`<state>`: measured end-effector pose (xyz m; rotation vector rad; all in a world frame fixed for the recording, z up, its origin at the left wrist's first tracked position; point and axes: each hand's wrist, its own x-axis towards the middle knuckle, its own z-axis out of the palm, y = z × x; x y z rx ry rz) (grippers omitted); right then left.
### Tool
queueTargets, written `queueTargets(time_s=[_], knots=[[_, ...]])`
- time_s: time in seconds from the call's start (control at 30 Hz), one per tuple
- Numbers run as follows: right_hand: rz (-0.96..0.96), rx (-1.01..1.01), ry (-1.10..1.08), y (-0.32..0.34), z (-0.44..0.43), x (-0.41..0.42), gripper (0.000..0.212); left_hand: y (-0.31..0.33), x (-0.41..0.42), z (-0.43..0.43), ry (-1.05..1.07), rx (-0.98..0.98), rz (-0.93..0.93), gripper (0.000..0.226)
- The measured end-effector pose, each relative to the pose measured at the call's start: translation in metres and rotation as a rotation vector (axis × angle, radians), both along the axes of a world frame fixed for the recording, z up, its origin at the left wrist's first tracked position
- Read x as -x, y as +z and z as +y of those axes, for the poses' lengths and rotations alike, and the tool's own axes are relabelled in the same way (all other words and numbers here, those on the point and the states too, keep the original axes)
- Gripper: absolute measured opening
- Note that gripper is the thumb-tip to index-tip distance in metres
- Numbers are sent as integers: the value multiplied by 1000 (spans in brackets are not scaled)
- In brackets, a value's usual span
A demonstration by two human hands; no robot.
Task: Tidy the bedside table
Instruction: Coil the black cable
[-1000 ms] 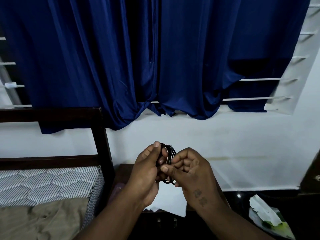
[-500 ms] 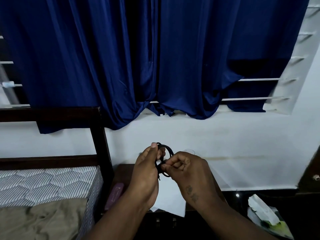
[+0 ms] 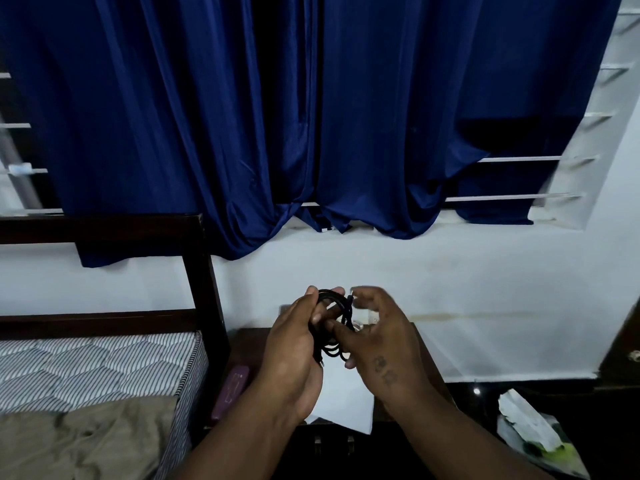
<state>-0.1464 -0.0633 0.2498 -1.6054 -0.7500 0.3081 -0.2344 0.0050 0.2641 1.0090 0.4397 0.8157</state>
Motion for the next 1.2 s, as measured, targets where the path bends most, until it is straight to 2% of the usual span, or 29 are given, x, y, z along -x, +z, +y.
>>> queueTargets(time_s=[0.1, 0.2, 0.27, 0.37, 0.5, 0.57, 0.67, 0.8, 0.97, 1.2], knots=[[168, -19, 134, 4, -2, -5, 16, -2, -1, 1, -2, 5, 10, 57], [311, -77, 137, 5, -4, -10, 22, -5, -2, 4, 71, 10, 52, 49], [391, -89, 179, 7, -4, -12, 24, -5, -1, 5, 125, 21, 49, 54], [521, -83, 313, 9, -6, -12, 11, 0, -1, 5, 128, -8, 49, 66], [745, -164, 434, 15, -11, -15, 13, 2, 2, 11, 140, -19, 54, 62], [734, -128, 403, 14, -10, -18, 19, 1, 2, 11, 122, -34, 60, 54], [700, -86, 321, 8, -4, -21, 18, -1, 1, 9, 93, -5, 23, 51], [799, -127, 259, 4, 0, -23, 19, -5, -1, 10, 42, 100, -90, 45], [899, -196, 127, -12, 0, -24, 14, -2, 4, 16, -43, 292, -266, 46], [944, -250, 65, -31, -6, 0, 13, 1, 5, 25, -36, 383, -465, 50]])
